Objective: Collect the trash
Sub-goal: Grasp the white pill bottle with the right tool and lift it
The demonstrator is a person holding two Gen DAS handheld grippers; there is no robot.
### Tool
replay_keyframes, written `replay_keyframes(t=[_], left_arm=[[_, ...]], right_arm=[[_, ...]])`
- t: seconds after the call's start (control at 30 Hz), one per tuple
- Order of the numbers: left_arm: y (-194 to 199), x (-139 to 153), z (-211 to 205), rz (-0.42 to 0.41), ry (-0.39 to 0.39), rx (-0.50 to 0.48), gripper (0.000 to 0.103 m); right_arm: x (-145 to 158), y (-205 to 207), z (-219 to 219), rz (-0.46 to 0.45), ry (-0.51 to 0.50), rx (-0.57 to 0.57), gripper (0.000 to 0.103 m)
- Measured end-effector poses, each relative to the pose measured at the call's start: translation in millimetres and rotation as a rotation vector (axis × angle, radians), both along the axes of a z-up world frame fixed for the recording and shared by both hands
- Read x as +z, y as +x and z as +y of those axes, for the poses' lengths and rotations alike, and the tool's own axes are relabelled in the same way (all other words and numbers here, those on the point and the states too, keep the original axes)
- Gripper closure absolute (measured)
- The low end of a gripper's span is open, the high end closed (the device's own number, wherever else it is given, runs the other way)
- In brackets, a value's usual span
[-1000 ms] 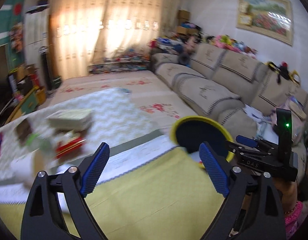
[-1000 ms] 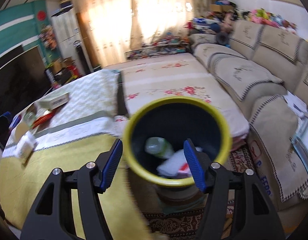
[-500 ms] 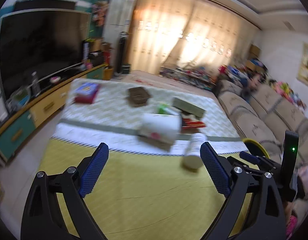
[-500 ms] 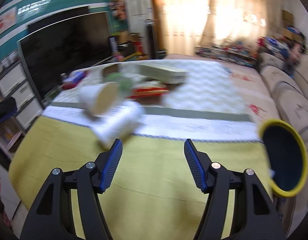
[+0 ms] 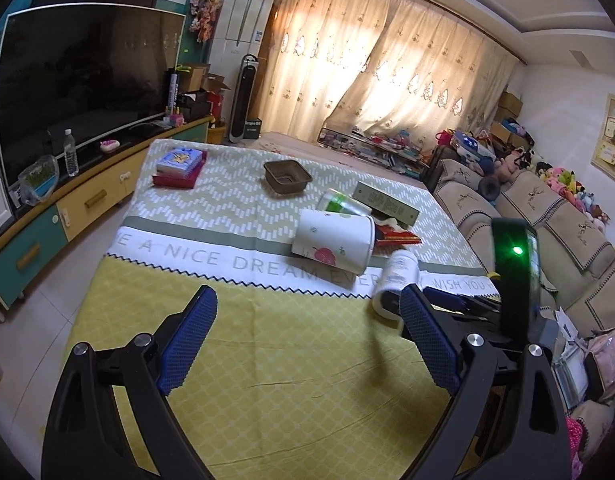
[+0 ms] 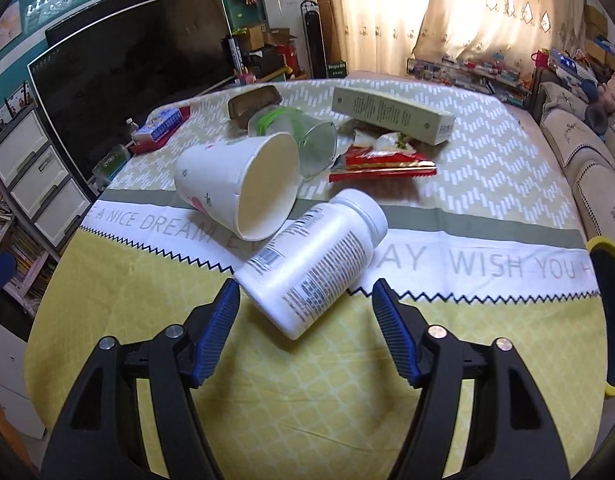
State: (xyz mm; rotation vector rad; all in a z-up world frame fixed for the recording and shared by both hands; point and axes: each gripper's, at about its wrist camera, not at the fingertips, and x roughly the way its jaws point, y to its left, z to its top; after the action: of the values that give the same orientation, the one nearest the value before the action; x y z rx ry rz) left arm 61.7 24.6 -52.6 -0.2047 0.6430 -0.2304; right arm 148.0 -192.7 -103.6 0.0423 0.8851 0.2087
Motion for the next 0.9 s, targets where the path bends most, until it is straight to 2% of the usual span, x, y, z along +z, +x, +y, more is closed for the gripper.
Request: replay_keyframes(t=[0.4,0.47,0.53,0.77,0.9], left_arm=[[5,-4,-13,0.01,0.007,-0.021,0.012],[6,-5,-14,0.014,0.004,-0.02,0.012],[6,-7,-13,0.016,0.001,-0.019,0.012],[8,-12,-13,0.021,-0.012,-0.021,0.012],[10,-15,-17,0.025,-0.023,-0.036,0.012]], right_arm=[[-3,9,23,-0.011,-0.013,0.003,0.035],[-4,9,21,-0.01,-0.017,0.004,0.04],[-4,7,16,-0.01,-0.026,-0.002,0.041],[4,-4,-46,-0.028,0.011,-0.118,0.041],[10,-3,-50,-0.053,0.032,-0.113,0.037]])
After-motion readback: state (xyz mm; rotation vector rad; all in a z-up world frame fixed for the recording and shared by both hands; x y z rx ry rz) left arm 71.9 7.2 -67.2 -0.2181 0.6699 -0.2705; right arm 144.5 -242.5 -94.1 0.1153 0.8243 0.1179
